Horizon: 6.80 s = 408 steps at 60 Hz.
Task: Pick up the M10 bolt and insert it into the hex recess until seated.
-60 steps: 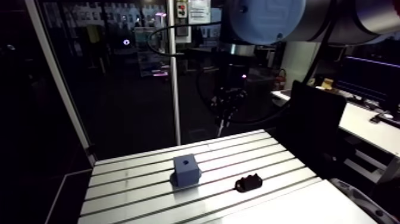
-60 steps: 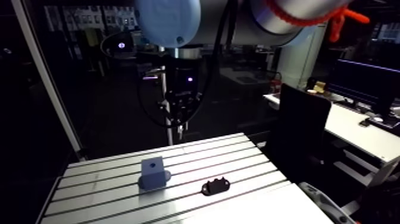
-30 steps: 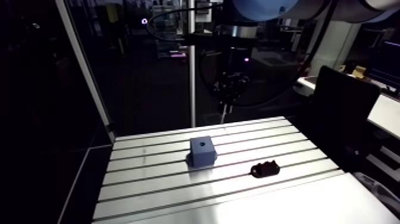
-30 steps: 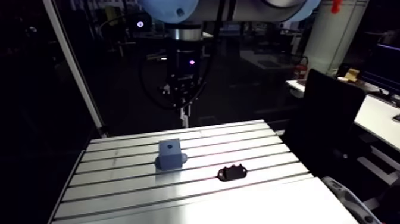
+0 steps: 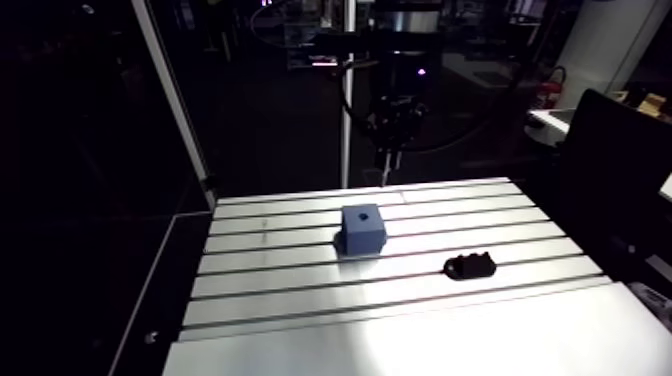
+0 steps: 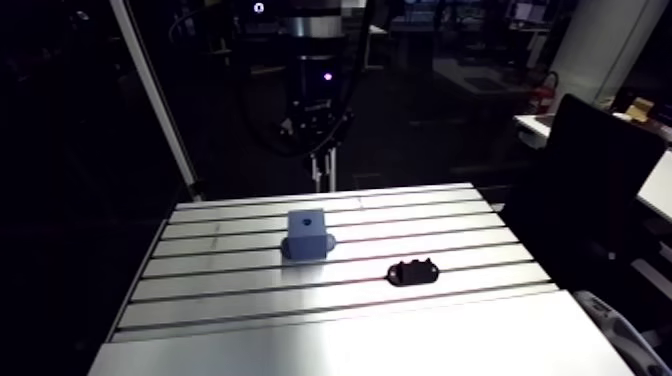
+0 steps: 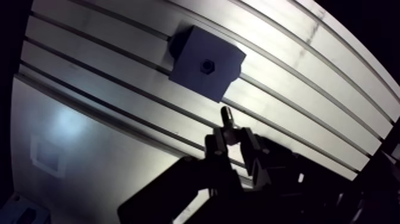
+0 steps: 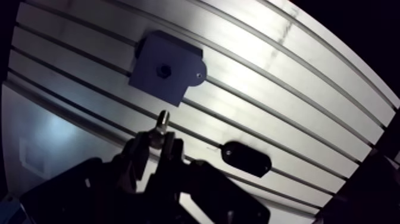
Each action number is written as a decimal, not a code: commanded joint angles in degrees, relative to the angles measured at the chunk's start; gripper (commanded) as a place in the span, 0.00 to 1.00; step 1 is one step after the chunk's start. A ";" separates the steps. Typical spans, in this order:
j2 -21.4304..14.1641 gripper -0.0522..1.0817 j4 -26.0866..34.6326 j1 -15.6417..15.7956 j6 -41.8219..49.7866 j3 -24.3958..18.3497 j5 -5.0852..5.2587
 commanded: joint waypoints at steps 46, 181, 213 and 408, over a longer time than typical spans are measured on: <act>5.77 0.96 3.01 2.77 2.13 -4.19 -1.12; 10.72 0.96 -1.05 3.47 3.52 -3.26 -1.20; 10.46 0.96 -1.14 3.38 3.44 -2.80 -1.28; 10.72 0.96 -2.97 3.12 3.18 -1.32 -1.29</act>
